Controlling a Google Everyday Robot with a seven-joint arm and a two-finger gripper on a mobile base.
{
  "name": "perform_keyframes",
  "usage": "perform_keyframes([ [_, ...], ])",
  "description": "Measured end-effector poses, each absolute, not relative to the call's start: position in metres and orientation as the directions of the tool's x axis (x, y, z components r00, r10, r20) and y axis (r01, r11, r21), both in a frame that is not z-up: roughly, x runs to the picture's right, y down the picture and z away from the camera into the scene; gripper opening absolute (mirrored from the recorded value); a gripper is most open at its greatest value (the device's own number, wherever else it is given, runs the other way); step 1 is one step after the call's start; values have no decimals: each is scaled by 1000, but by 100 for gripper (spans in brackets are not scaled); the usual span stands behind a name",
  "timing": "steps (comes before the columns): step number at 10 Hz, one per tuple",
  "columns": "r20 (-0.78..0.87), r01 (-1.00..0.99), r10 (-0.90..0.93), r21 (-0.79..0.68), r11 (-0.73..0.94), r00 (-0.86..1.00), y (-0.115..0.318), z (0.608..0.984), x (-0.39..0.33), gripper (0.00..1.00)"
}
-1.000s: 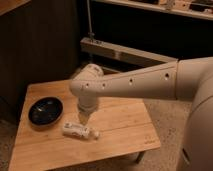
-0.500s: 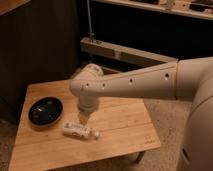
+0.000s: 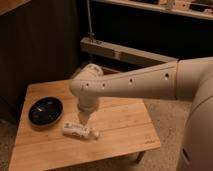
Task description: Place the bottle in the ceramic bowl
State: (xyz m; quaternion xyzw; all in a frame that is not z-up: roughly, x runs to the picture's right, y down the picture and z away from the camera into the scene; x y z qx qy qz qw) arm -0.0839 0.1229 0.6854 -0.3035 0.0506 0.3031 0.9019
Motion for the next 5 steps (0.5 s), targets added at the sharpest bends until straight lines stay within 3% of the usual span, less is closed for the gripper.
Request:
perform_keyframes([
  [5,-68,-478,513,-482,734,856,172,621,-74,65],
])
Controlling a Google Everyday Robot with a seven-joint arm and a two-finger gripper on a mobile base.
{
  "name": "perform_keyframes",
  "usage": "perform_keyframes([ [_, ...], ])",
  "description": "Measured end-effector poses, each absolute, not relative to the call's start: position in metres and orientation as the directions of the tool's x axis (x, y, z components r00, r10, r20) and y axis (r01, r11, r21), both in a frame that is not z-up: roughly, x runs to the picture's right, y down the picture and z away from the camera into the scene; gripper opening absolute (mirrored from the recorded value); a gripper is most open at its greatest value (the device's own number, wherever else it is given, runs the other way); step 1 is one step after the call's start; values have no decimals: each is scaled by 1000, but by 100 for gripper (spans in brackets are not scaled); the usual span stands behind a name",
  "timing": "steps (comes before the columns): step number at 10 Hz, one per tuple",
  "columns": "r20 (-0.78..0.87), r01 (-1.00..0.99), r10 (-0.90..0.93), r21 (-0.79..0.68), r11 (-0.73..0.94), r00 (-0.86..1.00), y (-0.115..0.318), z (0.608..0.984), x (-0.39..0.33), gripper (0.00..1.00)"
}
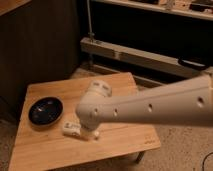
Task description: Place the bottle in the ceramic bowl
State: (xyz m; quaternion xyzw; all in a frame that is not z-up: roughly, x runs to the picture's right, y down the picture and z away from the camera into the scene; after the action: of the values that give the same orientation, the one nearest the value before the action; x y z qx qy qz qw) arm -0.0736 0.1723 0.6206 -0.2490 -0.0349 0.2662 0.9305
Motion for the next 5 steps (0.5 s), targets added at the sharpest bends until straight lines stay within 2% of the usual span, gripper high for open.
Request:
perform_keyframes([
  [3,30,-413,486,-484,772,873,207,588,-80,65],
  [5,83,-367,463,-493,789,882,209,587,-90,65],
])
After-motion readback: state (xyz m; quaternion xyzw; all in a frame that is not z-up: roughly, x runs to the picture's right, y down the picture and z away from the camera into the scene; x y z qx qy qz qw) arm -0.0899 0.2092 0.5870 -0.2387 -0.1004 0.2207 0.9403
